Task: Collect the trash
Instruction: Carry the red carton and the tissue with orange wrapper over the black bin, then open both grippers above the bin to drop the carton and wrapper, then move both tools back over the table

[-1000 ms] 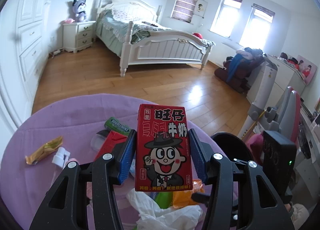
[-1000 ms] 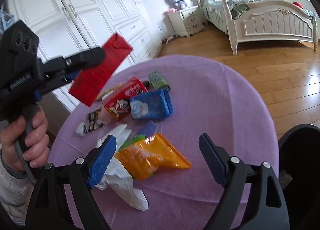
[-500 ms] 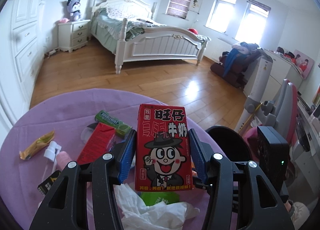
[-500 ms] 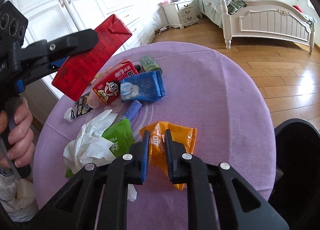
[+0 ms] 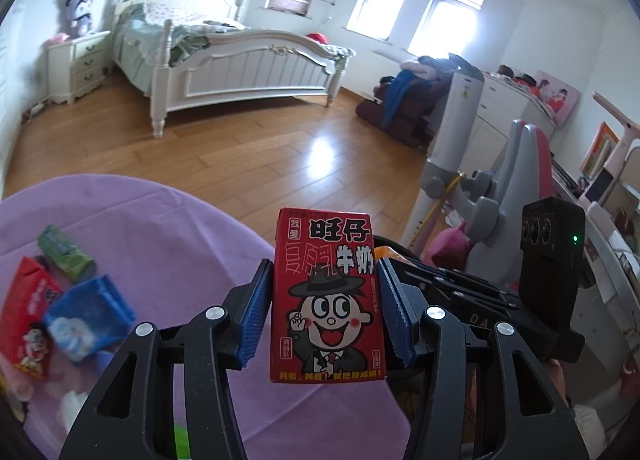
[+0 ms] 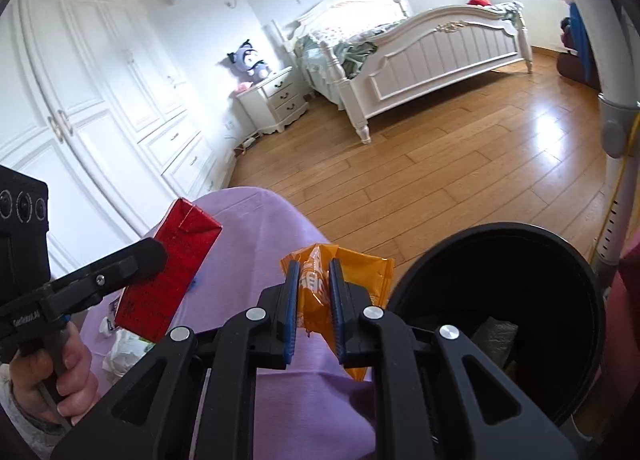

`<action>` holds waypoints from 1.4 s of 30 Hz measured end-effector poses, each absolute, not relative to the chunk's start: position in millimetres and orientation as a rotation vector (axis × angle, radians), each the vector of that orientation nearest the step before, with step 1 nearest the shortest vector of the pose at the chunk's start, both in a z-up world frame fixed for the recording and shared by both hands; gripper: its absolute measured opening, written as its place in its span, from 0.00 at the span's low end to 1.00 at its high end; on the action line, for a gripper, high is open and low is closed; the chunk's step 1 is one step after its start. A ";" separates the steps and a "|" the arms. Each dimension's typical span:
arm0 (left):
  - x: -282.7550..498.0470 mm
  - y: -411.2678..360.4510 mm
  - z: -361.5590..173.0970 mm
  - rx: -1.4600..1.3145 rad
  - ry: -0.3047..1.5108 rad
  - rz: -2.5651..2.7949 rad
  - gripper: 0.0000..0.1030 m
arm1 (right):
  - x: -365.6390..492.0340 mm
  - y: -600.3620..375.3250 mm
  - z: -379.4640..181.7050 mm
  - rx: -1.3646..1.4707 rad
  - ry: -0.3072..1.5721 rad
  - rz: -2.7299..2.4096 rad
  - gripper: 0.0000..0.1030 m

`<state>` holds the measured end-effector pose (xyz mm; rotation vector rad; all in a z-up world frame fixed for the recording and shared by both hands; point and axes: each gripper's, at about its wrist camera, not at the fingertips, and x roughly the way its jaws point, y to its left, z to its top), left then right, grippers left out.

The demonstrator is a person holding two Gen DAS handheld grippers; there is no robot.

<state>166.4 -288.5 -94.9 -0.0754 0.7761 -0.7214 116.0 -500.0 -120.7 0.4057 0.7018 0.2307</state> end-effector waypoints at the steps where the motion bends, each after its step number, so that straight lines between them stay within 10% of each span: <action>1: 166.9 -300.7 -99.6 -0.069 0.786 -0.742 0.51 | 114.5 -509.4 -124.2 0.415 0.705 0.212 0.14; 17: 178.2 -404.9 -144.0 0.018 0.883 -0.863 0.51 | 109.2 -579.0 -173.4 0.524 0.760 0.068 0.15; 26: 164.9 -413.6 -126.0 0.132 0.777 -0.811 0.85 | 88.0 -598.2 -170.0 0.550 0.726 -0.065 0.74; 42: 145.5 -293.7 -79.8 0.061 0.701 -0.651 0.85 | 99.5 -517.5 -134.9 0.513 0.749 0.103 0.79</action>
